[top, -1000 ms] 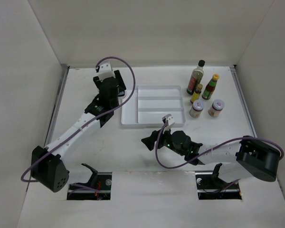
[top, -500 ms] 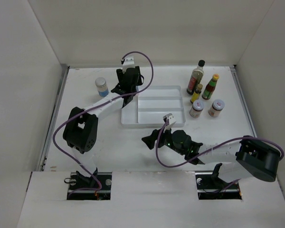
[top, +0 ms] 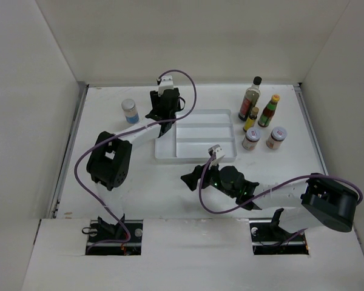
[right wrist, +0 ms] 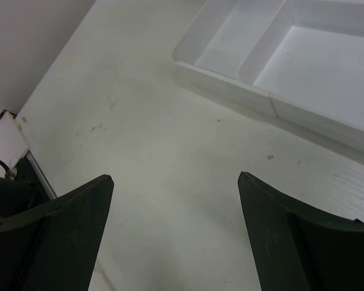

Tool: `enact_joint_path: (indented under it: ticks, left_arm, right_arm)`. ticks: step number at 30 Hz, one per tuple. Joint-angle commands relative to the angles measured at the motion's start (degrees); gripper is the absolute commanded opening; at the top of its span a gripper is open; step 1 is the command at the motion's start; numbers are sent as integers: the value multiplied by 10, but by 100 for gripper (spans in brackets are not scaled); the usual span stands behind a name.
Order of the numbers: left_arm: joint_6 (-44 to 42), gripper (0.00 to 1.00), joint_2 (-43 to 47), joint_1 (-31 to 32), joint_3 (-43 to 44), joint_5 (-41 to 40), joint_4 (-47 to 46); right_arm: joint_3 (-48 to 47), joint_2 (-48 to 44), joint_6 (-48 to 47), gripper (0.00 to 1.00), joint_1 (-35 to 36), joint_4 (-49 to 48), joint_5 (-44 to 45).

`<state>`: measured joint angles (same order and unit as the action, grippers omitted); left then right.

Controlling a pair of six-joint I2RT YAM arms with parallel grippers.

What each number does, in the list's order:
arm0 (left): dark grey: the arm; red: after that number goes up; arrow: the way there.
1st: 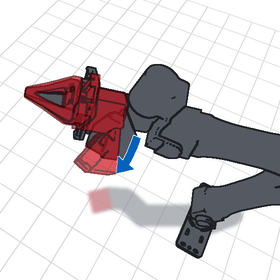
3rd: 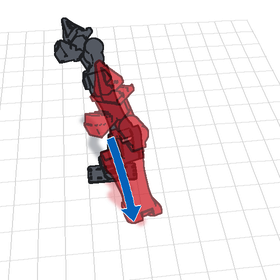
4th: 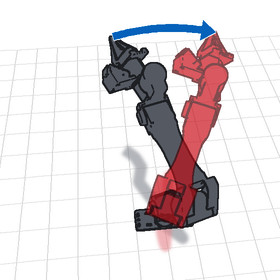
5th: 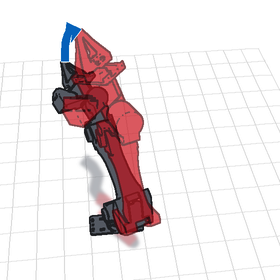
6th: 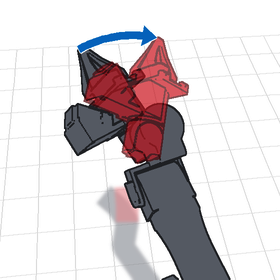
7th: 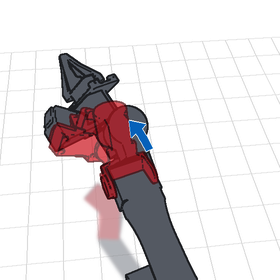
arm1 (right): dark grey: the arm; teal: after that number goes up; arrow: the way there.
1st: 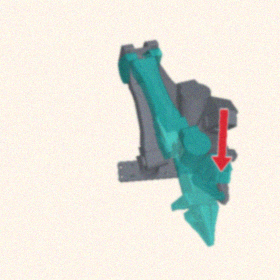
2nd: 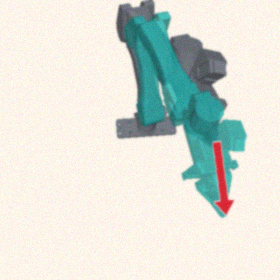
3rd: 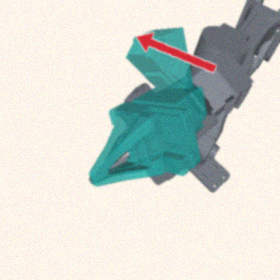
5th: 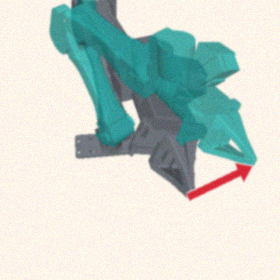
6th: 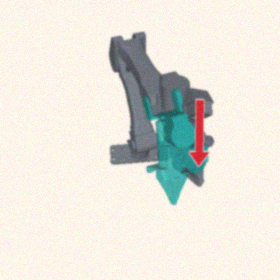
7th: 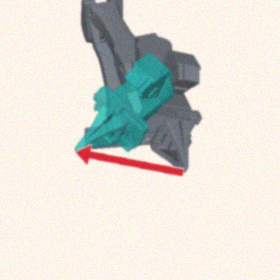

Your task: Organize the condiment bottles

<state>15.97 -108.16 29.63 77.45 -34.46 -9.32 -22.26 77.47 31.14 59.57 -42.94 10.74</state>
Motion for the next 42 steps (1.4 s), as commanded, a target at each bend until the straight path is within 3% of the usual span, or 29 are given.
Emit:
enact_joint_path:
  ticks: [1,6,11,16,23,37,42]
  left_arm:
    - [-1,52,-4,-5,14,-10,-75]
    - [2,84,25,-4,-12,-18,-87]
    - [-4,93,97,2,-26,-24,-74]
    - [7,93,181,-16,-70,-25,-39]
    - [53,93,227,-108,-121,-4,44]
    - [49,92,92,-182,-48,46,62]
    - [44,80,52,-198,-13,47,65]
  right_arm:
    - [-1,0,4,91,-6,-38,3]
    - [-1,0,4,94,-7,-38,2]
    - [-1,1,4,96,-7,-38,1]
    - [-1,0,4,97,-7,-37,1]
    - [-2,1,4,97,-7,-36,1]
    - [-6,7,2,100,-6,-35,1]
    - [-6,8,2,100,-6,-36,-3]
